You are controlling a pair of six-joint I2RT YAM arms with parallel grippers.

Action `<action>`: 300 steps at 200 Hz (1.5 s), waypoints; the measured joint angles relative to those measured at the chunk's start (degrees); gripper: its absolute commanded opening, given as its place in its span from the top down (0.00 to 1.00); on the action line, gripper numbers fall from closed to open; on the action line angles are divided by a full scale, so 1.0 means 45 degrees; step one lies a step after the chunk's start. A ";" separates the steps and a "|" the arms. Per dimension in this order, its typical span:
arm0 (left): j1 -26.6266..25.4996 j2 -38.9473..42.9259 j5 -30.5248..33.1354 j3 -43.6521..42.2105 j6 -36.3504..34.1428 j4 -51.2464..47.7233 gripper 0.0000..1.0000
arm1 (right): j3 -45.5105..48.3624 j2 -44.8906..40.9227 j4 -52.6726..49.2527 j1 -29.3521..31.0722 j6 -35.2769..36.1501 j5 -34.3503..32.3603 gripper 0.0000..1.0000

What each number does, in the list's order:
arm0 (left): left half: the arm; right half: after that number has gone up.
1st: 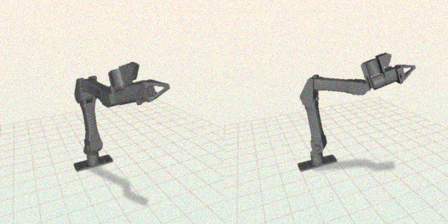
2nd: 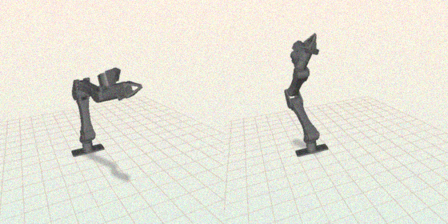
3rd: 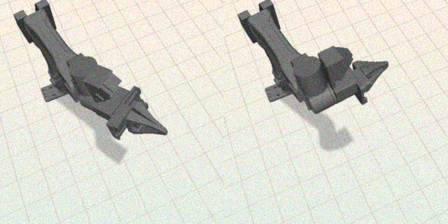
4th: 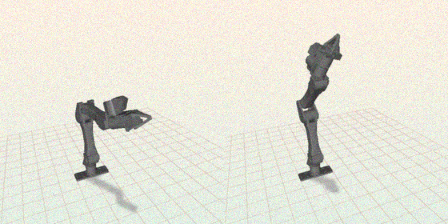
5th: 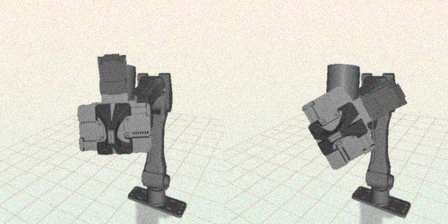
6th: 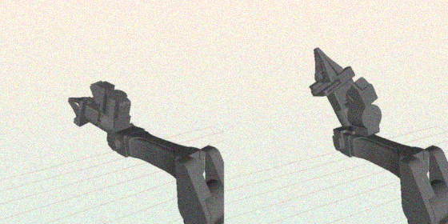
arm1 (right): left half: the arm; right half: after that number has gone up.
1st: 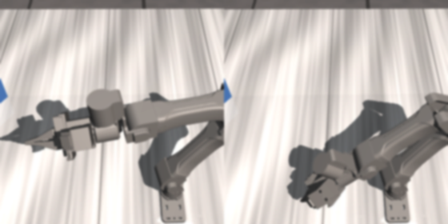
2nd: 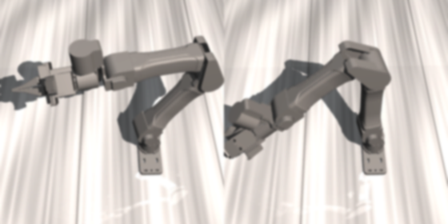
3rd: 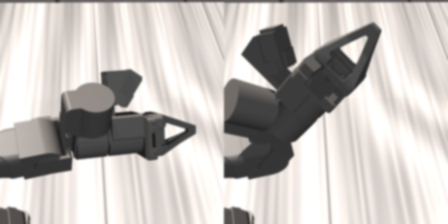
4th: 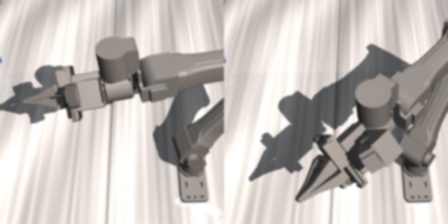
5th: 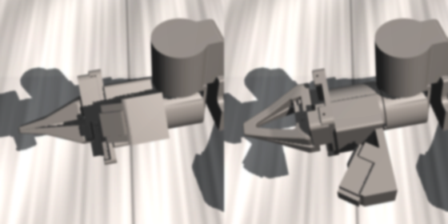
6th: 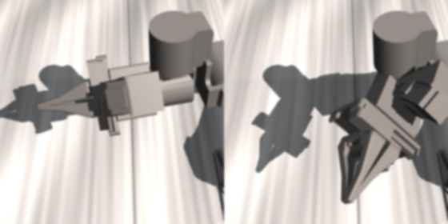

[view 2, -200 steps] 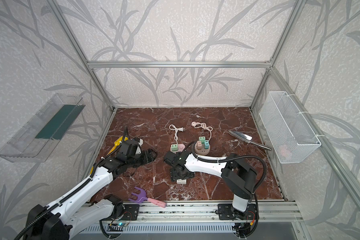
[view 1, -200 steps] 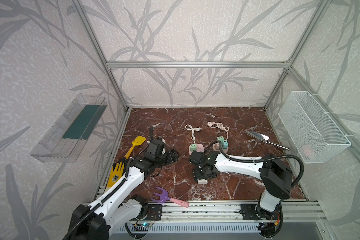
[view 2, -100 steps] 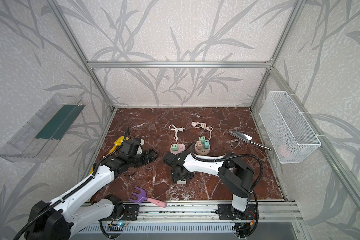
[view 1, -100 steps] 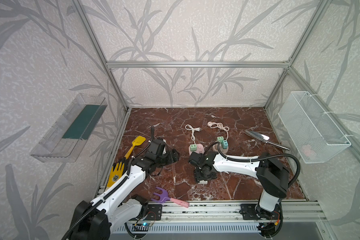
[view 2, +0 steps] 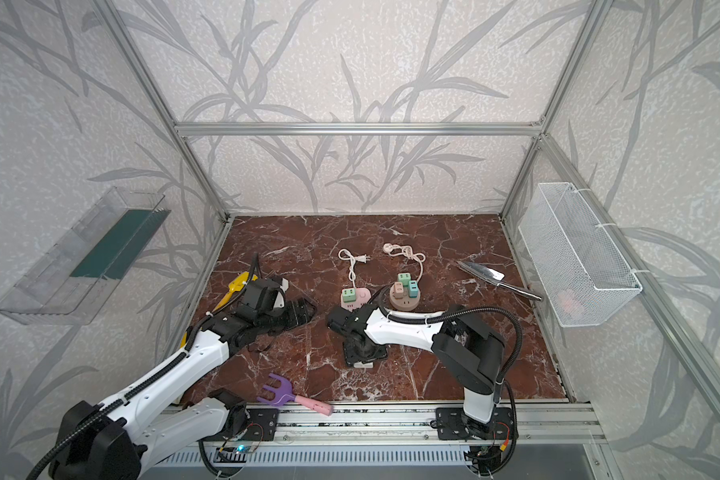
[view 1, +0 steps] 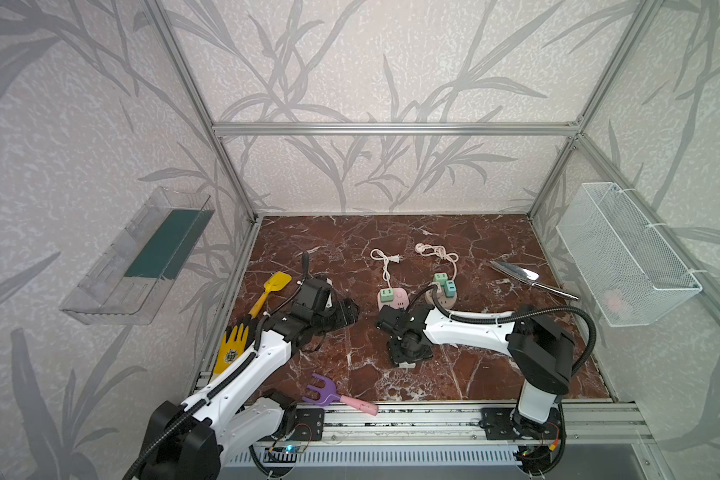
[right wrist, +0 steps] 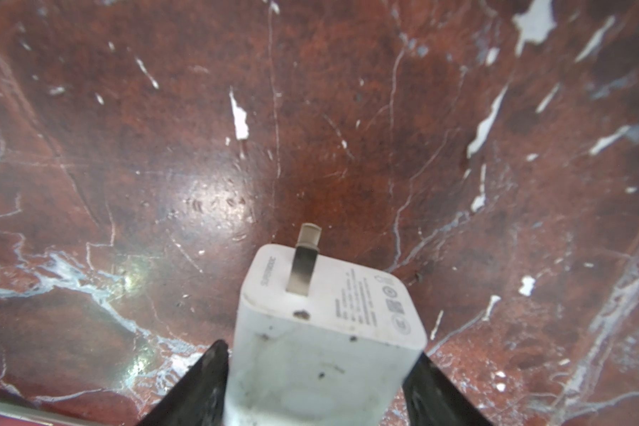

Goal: Insert the plug
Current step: 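Close the right gripper on the white charger and lift it, then bring the white charger to the left gripper while the left grasps it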

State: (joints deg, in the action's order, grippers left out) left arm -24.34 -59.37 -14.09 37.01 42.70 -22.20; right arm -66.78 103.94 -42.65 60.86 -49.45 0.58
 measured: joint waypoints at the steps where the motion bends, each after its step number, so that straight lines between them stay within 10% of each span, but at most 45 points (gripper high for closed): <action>1: 0.0000 0.0000 0.0000 0.0000 0.0000 0.0000 0.13 | 0.0000 0.0000 0.0000 0.0000 0.0000 0.0000 0.30; 66: -0.0034 0.0000 0.0005 0.0029 -0.0005 -0.0010 0.13 | 0.0000 0.0199 -0.0083 -0.0005 0.0466 0.0155 0.41; 116: -0.0073 -0.0005 -0.0049 0.0204 -0.0039 -0.0024 0.14 | 0.0005 0.0223 -0.0136 -0.0602 0.1341 0.1175 1.00; 200: -0.0092 0.0073 -0.3585 0.1297 -0.0073 0.0403 0.16 | 0.2132 -0.3648 0.2336 -0.4507 0.4813 0.9102 1.00; 300: -0.0131 -0.0058 -0.7635 0.2555 0.2244 -0.0806 0.22 | 0.1200 -0.5207 0.0680 -0.4226 0.8004 0.7781 1.00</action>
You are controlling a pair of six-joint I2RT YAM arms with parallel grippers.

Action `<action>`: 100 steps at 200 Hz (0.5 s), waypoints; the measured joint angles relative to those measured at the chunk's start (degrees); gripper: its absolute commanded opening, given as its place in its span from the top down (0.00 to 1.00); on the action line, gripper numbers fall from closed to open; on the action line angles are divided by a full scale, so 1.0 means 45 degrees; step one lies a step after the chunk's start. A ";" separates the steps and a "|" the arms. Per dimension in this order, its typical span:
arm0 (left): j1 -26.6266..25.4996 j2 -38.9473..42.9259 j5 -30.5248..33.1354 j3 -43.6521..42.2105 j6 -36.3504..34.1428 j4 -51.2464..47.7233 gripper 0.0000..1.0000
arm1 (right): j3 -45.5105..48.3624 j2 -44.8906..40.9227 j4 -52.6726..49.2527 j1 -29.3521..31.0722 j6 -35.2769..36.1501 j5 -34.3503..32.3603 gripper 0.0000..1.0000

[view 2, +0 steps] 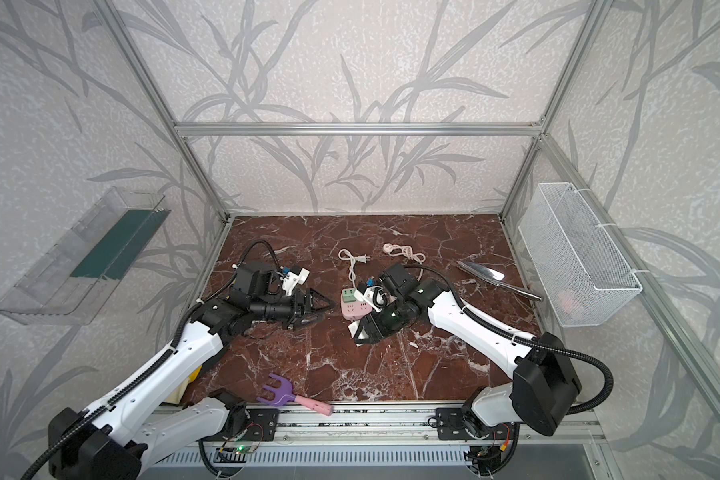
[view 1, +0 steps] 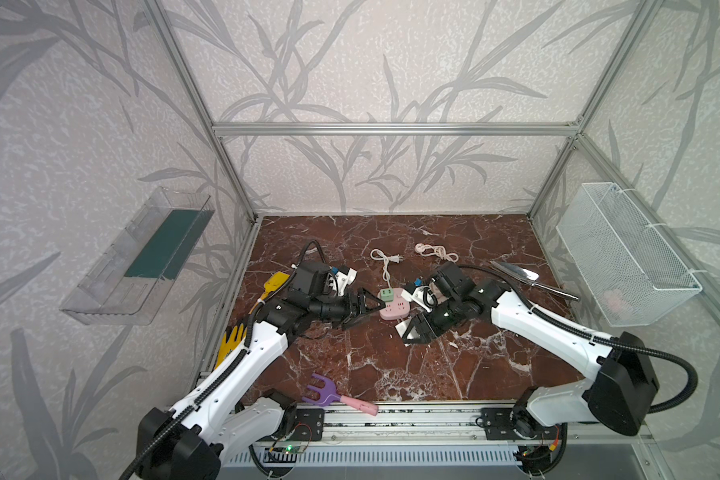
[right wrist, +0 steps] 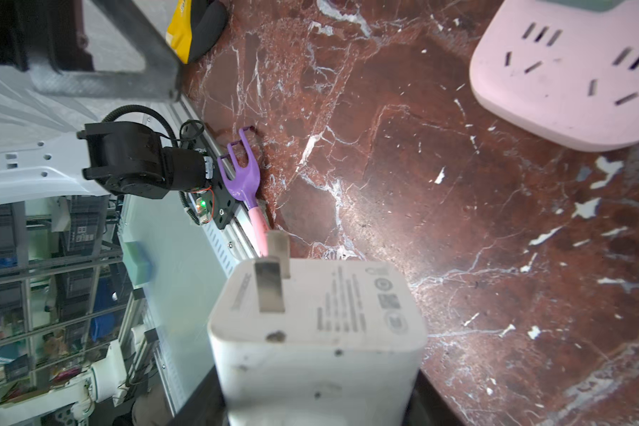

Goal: Insert the plug
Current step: 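Bring the white charger to the left gripper while the left grasps it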

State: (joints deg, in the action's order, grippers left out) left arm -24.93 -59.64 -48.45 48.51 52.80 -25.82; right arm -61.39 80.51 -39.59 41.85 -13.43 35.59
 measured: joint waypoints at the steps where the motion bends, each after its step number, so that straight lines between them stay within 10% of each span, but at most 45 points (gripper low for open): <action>1: -0.0010 0.0010 -0.0015 0.0000 0.0039 -0.0024 0.23 | -0.0010 0.0000 0.0000 0.0019 -0.0005 -0.0029 1.00; 100: -0.1083 0.0175 0.0087 -0.0481 0.1622 0.0340 0.23 | -0.1287 0.0209 0.0121 0.0821 -0.0073 -0.1010 1.00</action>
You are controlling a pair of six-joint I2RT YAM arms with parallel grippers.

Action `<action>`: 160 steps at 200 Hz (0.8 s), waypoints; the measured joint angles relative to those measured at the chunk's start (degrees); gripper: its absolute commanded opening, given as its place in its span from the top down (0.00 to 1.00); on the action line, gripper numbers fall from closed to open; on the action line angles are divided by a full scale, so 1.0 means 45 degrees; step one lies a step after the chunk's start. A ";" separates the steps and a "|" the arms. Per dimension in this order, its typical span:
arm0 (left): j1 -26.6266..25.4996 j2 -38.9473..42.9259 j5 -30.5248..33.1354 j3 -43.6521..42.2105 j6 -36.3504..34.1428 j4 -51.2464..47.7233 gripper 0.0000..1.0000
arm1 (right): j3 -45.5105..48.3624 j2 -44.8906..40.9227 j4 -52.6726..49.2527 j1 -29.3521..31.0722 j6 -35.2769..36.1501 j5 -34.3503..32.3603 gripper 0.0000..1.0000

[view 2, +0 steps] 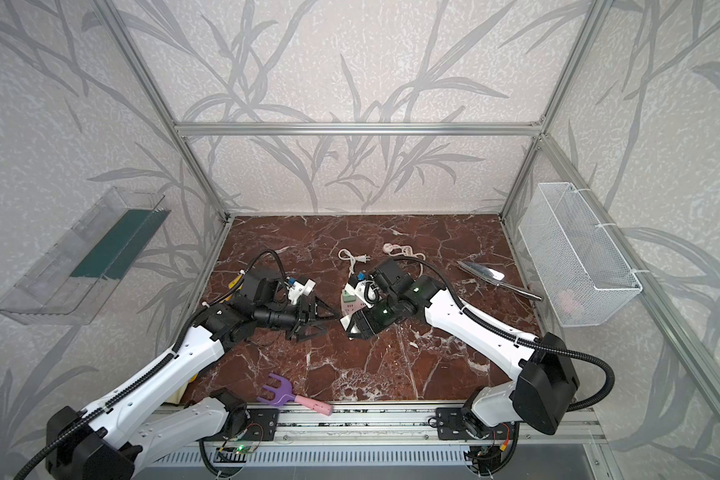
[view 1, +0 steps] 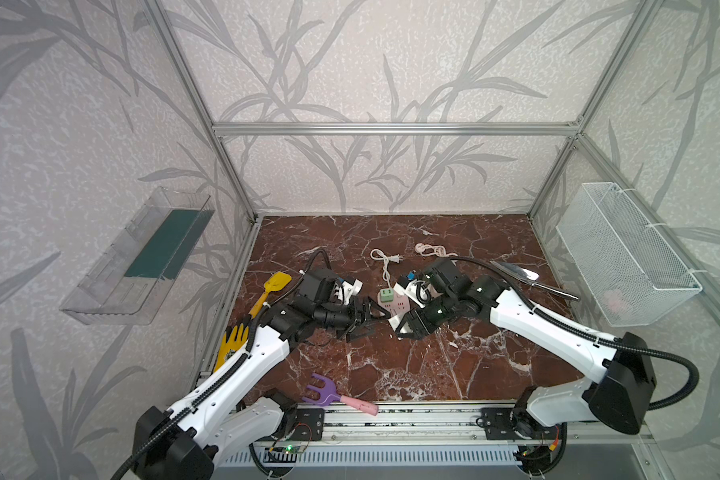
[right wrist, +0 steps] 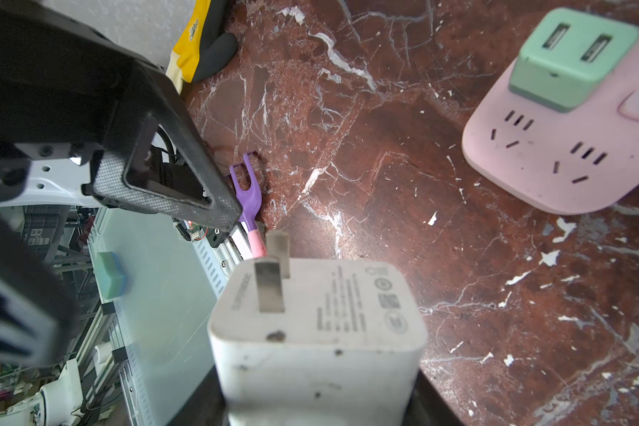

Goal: Insert the plug
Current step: 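Bring the white charger to the left gripper while the left grasps it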

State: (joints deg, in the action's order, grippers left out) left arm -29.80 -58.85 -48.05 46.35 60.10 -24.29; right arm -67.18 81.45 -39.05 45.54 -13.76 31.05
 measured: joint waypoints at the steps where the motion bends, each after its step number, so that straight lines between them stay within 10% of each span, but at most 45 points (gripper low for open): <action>1: -0.0019 0.0000 0.0005 -0.0010 0.0005 0.0029 0.23 | -0.0005 0.0005 0.0000 0.0010 0.0000 -0.0005 1.00; 160: -0.0952 -0.0996 0.0748 -0.0078 0.0301 0.0962 0.48 | -0.0301 0.0253 0.0335 0.0729 -0.0554 -0.0277 1.00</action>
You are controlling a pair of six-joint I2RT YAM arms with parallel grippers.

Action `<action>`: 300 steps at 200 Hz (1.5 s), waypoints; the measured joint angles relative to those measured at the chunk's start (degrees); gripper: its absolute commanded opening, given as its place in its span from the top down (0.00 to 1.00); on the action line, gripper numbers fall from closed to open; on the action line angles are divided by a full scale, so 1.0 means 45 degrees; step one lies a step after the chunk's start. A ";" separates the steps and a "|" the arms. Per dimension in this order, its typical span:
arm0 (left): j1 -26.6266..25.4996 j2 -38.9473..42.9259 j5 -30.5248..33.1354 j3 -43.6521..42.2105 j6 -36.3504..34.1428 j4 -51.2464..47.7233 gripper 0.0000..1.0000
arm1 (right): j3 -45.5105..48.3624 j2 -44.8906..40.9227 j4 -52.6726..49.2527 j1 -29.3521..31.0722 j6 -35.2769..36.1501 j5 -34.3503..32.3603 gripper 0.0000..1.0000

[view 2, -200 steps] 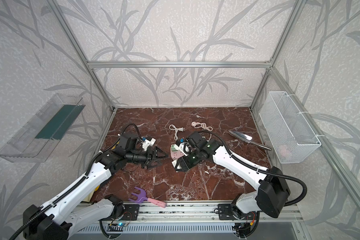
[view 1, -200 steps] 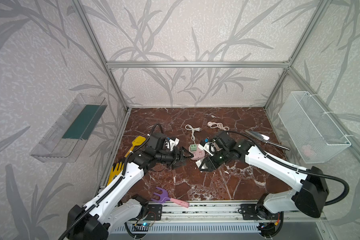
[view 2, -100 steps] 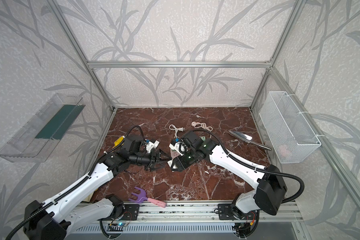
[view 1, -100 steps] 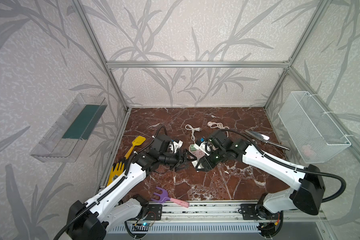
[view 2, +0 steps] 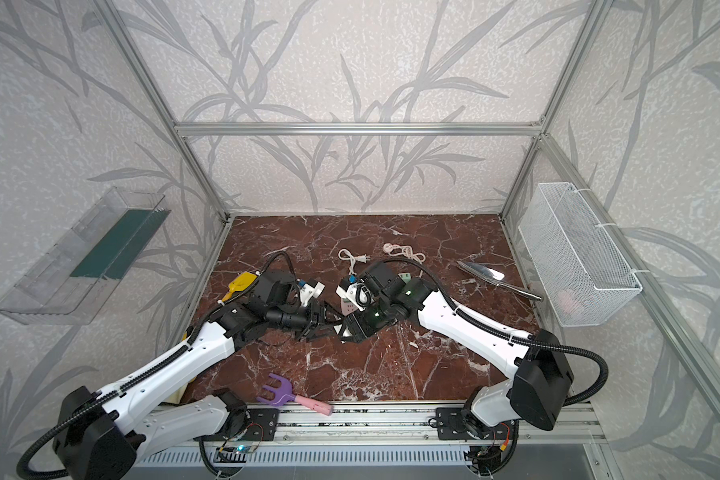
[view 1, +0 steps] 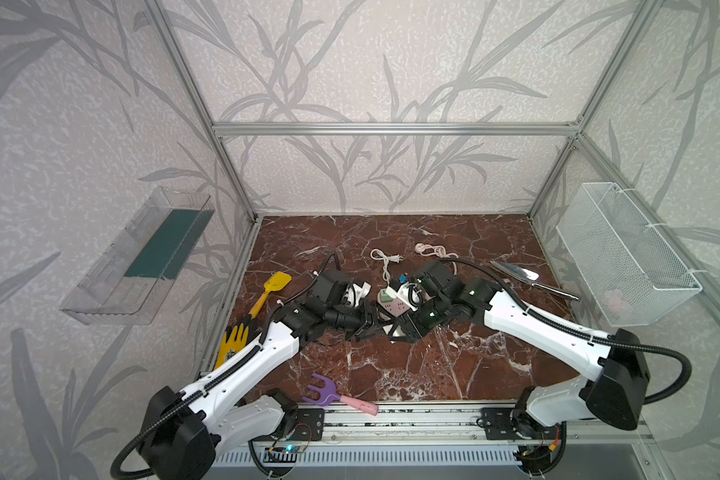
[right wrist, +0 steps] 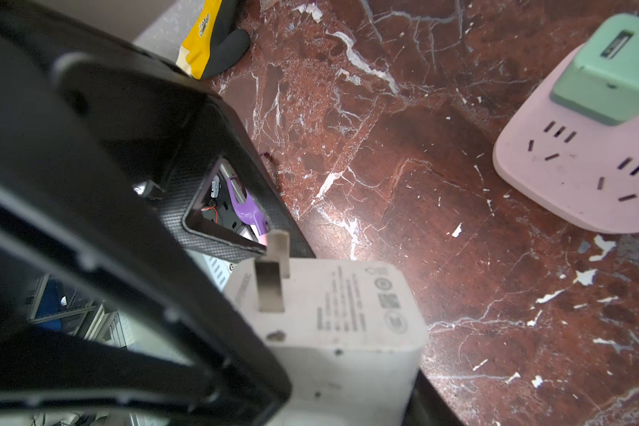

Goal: Insert the plug

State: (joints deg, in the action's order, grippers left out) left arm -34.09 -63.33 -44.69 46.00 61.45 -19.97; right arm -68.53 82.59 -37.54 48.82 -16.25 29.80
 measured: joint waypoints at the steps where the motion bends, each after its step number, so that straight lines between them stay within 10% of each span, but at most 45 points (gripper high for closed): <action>1: 0.0000 -0.0005 0.0015 0.0000 0.0000 0.0024 0.48 | -0.0005 0.0005 0.0005 0.0000 0.0000 0.0000 1.00; 95: -0.0010 -0.0355 0.0010 0.0000 0.0029 0.0510 0.70 | -0.0044 0.0316 0.0272 0.0083 -0.0398 0.0019 1.00; 120: 0.0000 -0.0398 0.0068 -0.0010 0.0029 0.0505 1.00 | -0.0039 0.0393 0.0335 0.0083 -0.0627 -0.0005 0.98; 162: 0.0005 -0.0403 0.0282 -0.0029 -0.0005 0.0573 1.00 | -0.0039 0.0447 0.0476 0.0083 -0.0913 -0.0146 0.50; 213: 0.0393 -0.0398 0.0573 -0.0486 -0.0034 0.0894 1.00 | 0.0316 -0.0068 0.1486 0.0083 -0.0753 -0.0777 0.23; 262: 0.1132 -0.1005 0.0627 -0.0189 0.0403 0.0374 1.00 | 0.1452 -0.2871 0.2637 -0.0010 -0.0413 -0.1826 0.24; 300: 0.1287 -0.2477 -0.0452 0.2200 0.1758 -0.1200 1.00 | 0.3225 -0.4158 0.3458 0.1146 0.1122 -0.6105 0.33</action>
State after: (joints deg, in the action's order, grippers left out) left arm -28.29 -74.48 -46.72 55.90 69.36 -25.36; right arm -54.02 63.88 -21.98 53.98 -11.20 2.33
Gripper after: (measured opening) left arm 0.297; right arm 0.700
